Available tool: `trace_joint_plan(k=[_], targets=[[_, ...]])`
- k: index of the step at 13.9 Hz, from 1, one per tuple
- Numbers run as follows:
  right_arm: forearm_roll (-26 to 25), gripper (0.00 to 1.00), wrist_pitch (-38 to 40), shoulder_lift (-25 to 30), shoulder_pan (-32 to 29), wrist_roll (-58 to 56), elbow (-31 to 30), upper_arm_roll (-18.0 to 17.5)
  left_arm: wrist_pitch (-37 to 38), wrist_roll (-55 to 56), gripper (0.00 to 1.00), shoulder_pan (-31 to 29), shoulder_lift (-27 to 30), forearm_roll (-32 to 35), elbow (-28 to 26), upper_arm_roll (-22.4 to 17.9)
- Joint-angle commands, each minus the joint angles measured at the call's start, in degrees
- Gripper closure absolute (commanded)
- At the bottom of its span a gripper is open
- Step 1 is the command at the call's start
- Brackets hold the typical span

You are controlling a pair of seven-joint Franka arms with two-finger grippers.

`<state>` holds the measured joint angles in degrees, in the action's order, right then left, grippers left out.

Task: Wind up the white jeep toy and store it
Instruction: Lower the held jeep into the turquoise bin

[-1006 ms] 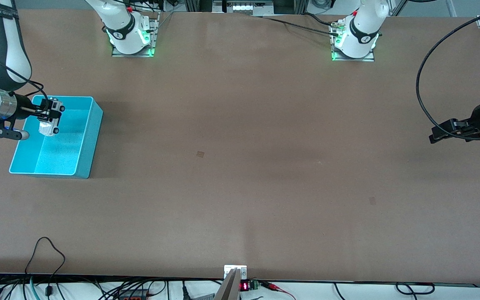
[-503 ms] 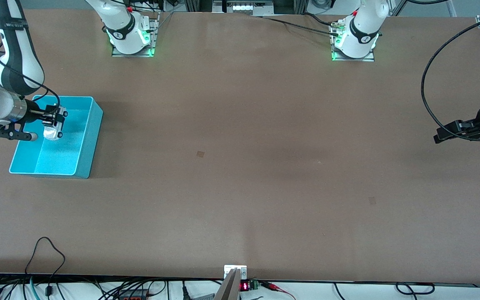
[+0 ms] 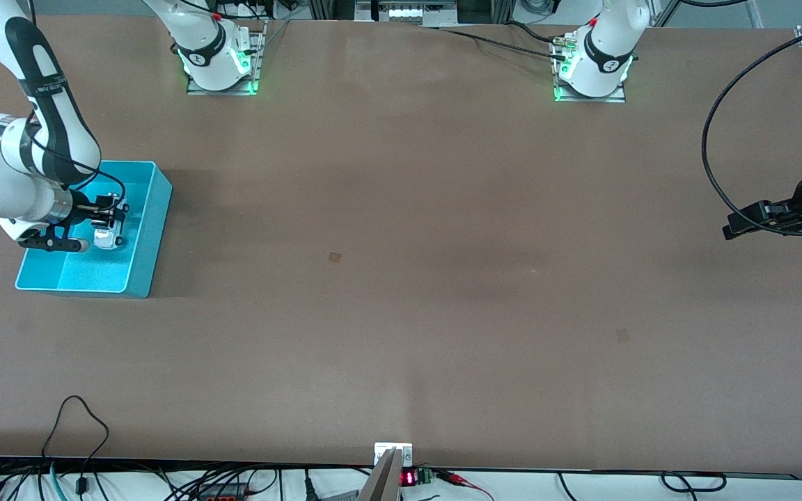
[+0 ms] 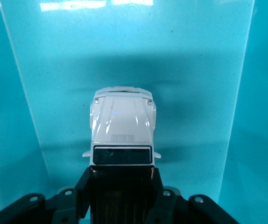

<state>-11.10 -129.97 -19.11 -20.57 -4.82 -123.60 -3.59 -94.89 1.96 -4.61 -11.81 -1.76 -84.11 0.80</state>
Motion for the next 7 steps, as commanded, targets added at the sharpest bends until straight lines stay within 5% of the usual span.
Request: trace_joint_plan(k=[1, 7], targets=[[-1.47, 1.0, -2.47, -0.57, -1.31, -0.63, 0.03, -1.07, -0.56, 0.24, 0.0, 0.04, 0.47, -1.5, -0.26, 0.26], [-1.56, 1.0, -5.47, -2.86, -1.31, -0.54, 0.03, -1.07, -0.56, 0.06, 0.0, 0.13, 0.56, -1.41, -0.09, 0.26]])
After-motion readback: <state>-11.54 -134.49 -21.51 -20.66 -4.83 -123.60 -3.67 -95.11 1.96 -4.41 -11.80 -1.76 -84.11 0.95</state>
